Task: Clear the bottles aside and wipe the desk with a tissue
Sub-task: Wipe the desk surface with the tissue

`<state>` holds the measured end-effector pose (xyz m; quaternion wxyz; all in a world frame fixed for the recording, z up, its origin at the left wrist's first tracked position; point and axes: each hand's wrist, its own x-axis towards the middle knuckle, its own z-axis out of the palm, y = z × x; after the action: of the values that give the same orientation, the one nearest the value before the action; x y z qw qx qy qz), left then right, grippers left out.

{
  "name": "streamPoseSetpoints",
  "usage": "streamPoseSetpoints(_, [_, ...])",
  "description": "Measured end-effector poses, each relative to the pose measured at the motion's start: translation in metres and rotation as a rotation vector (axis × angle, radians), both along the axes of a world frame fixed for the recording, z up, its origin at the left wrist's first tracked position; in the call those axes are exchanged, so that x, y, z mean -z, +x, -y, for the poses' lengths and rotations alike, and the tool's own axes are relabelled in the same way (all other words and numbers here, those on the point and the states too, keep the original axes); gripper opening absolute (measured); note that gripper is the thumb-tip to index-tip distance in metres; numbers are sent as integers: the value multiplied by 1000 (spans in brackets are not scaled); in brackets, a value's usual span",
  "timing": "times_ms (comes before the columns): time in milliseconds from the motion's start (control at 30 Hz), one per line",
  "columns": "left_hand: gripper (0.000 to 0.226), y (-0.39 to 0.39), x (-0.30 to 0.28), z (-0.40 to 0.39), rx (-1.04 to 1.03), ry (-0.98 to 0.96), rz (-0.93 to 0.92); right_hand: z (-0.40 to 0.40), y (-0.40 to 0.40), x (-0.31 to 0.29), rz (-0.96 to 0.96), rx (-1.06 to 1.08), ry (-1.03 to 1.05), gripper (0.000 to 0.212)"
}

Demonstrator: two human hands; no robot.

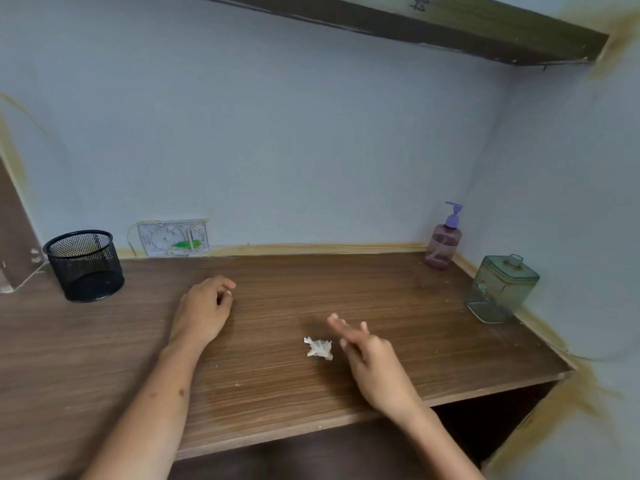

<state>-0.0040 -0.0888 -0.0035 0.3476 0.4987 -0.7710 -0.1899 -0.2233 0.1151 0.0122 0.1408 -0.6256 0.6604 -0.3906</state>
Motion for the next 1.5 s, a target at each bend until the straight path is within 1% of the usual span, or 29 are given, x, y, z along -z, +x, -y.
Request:
streamPoseSetpoints(100, [19,-1,-1,0,9,-4,6,-2,-11,-1,-55,34,27,43])
streamPoseSetpoints(367, [19,0,-1,-3,11,-3,21,14,2,11,-258,-146,118,40])
streamPoseSetpoints(467, [20,0,-2,-5,14,-2,34,19,3,16,-318,-189,170,42])
streamPoseSetpoints(600, [20,0,-3,-8,19,-7,48,16,-9,18,-352,-162,163,48])
streamPoseSetpoints(700, [21,1,-3,-11,23,-15,39,12,-39,19,-395,-50,189,51])
streamPoseSetpoints(800, [21,2,-3,-16,20,-25,35,3,-85,23,-371,177,220,60])
streamPoseSetpoints(933, [23,1,-2,-35,7,-34,11,-19,-115,14,-404,464,289,57])
streamPoseSetpoints(1033, [23,-5,2,-54,43,-92,22,-22,-96,10,-474,500,337,53])
streamPoseSetpoints(1100, [22,-6,1,-61,77,-138,75,-20,-74,6,-511,459,345,48])
streamPoseSetpoints(1133, [21,-6,0,-62,80,-151,96,-20,-63,3,-507,403,319,45])
streamPoseSetpoints(1167, [21,-5,-1,-62,75,-160,111,-20,-51,-1,-467,323,277,43])
streamPoseSetpoints(1200, [21,-4,-2,-61,69,-164,123,-20,-39,-7,-358,235,232,38])
streamPoseSetpoints(1233, [22,-4,-2,-61,67,-165,131,-21,-26,-15,-165,156,210,32])
streamPoseSetpoints(1267, [22,-3,-3,-61,61,-166,131,-20,-15,-25,80,81,226,28])
streamPoseSetpoints(1333, [23,-3,-3,-60,66,-174,124,-15,0,-42,675,-61,304,26])
streamPoseSetpoints(1400, [24,-3,-1,-57,67,-173,123,-1,0,-51,1232,-171,337,32])
streamPoseSetpoints(1433, [24,-3,0,-55,66,-172,116,7,-2,-52,1423,-201,344,36])
streamPoseSetpoints(1467, [25,-4,2,-53,64,-169,104,15,-5,-52,1542,-216,354,40])
streamPoseSetpoints(1500, [25,-4,3,-52,63,-169,88,20,-7,-52,1599,-226,364,41])
